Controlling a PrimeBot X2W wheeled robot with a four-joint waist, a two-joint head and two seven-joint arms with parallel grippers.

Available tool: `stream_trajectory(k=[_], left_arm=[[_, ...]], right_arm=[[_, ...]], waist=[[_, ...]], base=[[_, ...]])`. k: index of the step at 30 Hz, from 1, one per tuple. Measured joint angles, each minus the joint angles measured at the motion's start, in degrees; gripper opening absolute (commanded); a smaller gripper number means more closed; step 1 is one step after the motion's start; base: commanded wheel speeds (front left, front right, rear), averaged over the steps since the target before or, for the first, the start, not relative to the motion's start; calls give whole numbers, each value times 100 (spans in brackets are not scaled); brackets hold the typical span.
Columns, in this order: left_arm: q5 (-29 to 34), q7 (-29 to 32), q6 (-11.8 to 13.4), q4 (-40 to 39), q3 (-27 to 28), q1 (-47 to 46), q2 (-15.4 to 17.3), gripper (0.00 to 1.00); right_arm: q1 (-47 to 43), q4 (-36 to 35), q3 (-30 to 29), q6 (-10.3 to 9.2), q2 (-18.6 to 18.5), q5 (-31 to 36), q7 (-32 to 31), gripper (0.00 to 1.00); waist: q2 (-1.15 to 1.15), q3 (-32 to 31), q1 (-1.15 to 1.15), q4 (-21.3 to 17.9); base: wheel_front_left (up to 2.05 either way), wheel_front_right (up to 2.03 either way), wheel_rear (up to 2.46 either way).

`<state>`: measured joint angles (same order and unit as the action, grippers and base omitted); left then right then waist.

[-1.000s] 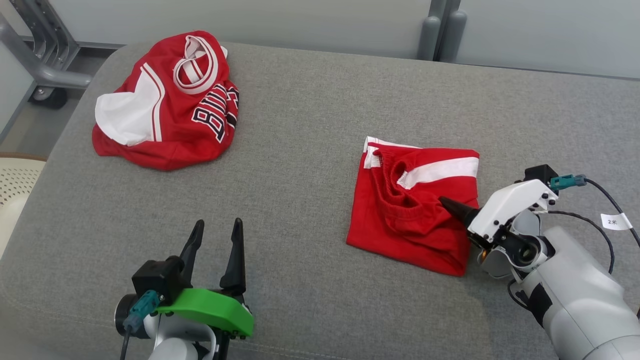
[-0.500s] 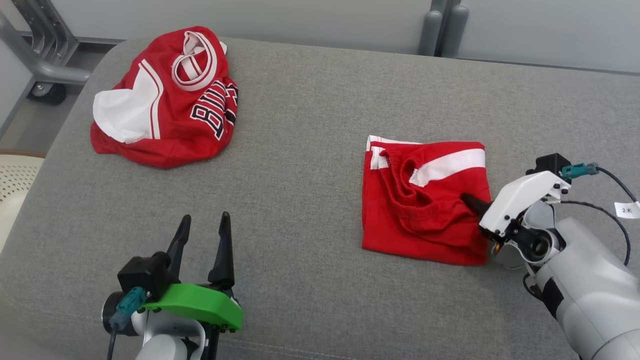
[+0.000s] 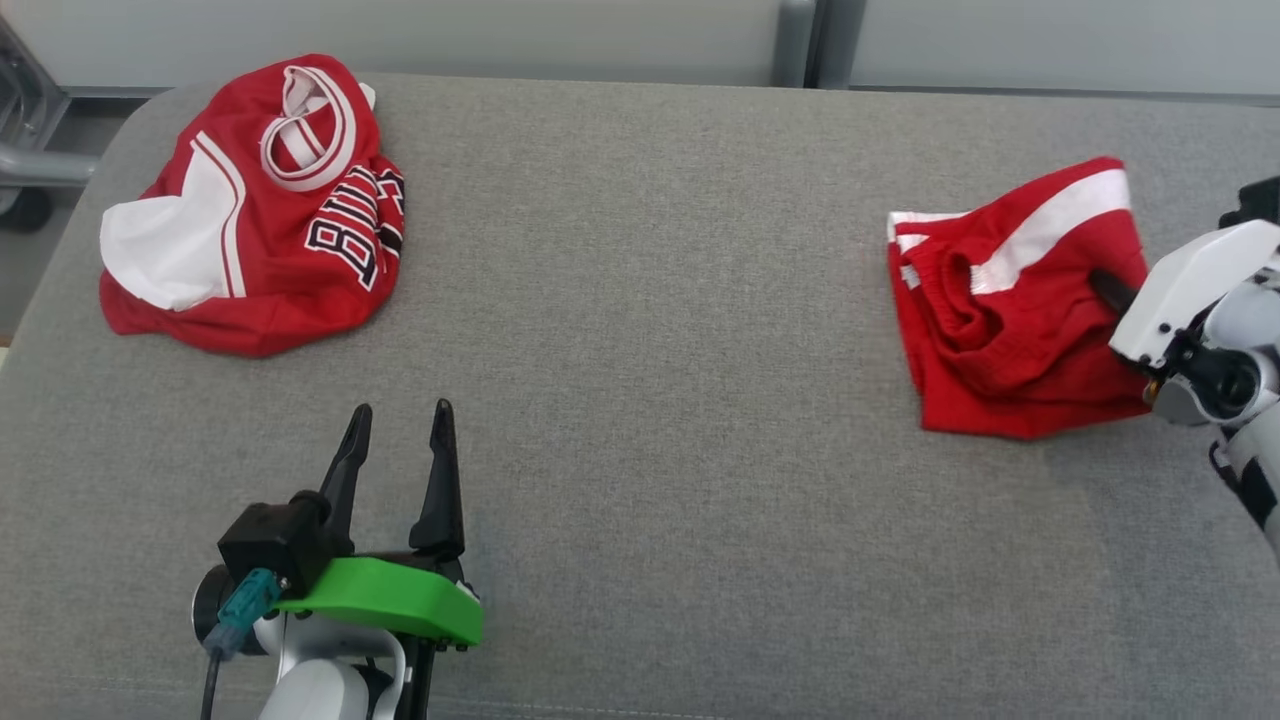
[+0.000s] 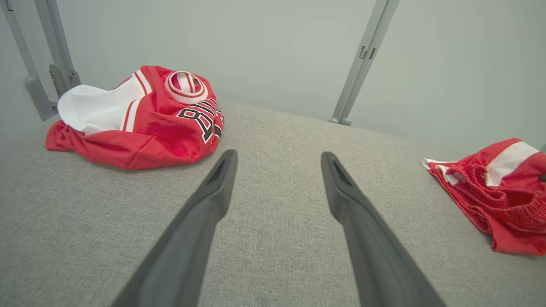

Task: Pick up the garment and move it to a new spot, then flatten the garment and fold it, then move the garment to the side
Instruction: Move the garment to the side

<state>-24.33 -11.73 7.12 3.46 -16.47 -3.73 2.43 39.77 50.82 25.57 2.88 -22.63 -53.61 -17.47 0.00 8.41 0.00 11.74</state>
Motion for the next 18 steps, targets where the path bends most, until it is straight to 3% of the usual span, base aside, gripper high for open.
stream_trajectory(k=[18], left_arm=[[379, 144, 0, -911, -188, -475, -1, 100]], right_arm=[[1139, -87, 27, -301, -961, 478, -252, 0]], waist=[[0, 847, 0, -543]], base=[[0, 0, 0]])
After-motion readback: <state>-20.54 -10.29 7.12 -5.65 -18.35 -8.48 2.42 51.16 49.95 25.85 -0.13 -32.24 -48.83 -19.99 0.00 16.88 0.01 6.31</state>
